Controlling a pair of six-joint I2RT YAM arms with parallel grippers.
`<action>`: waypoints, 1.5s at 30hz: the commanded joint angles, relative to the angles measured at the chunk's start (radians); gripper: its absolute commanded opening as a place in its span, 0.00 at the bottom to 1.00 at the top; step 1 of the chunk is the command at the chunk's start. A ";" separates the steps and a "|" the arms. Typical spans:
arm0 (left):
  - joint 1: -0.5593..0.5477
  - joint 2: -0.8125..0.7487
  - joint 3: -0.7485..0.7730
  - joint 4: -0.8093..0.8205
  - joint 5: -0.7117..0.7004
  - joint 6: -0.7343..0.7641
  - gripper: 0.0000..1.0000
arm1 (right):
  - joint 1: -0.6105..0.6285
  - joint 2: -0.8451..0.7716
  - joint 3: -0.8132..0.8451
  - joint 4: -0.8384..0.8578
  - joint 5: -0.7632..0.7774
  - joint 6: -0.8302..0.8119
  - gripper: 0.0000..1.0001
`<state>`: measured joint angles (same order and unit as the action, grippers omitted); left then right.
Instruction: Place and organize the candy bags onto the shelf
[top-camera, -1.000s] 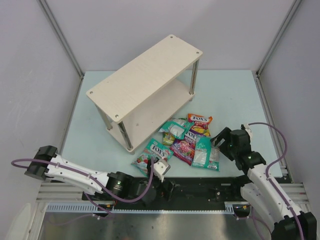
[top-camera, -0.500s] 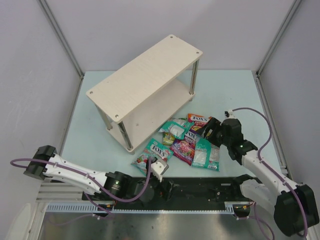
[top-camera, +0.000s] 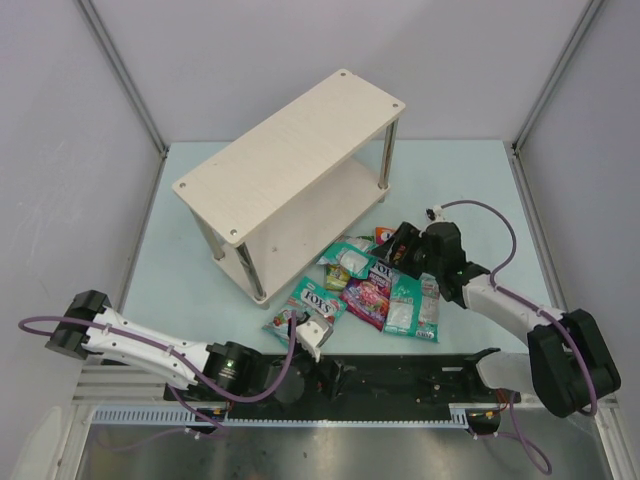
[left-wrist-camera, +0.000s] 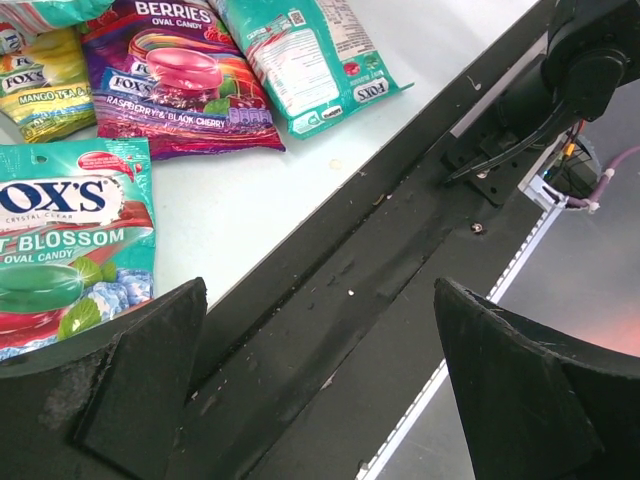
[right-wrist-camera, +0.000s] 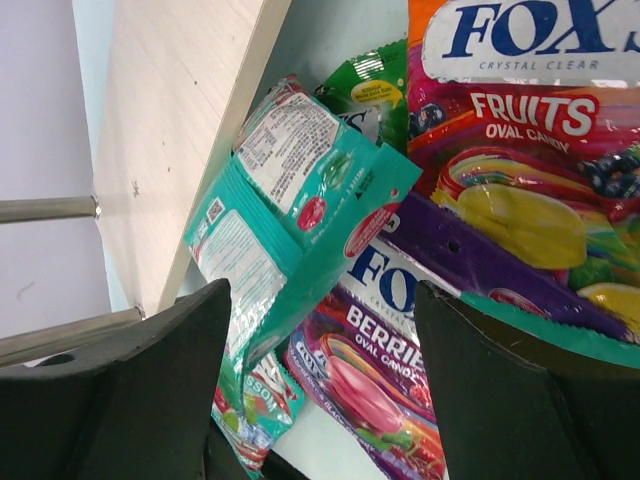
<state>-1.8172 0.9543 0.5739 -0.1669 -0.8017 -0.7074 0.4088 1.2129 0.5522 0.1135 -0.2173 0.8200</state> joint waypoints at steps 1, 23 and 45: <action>-0.004 -0.018 -0.003 -0.013 -0.030 -0.035 1.00 | 0.007 0.065 0.055 0.107 -0.033 0.022 0.77; -0.005 -0.089 -0.046 -0.013 -0.047 -0.043 1.00 | -0.070 -0.264 0.205 -0.176 -0.036 -0.160 0.00; -0.005 -0.026 -0.008 -0.013 -0.039 -0.046 1.00 | -0.050 -0.060 0.563 -0.896 0.176 -0.381 0.00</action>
<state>-1.8172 0.9321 0.5201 -0.1711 -0.8268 -0.7334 0.2703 1.0897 1.0637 -0.7918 -0.0525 0.4759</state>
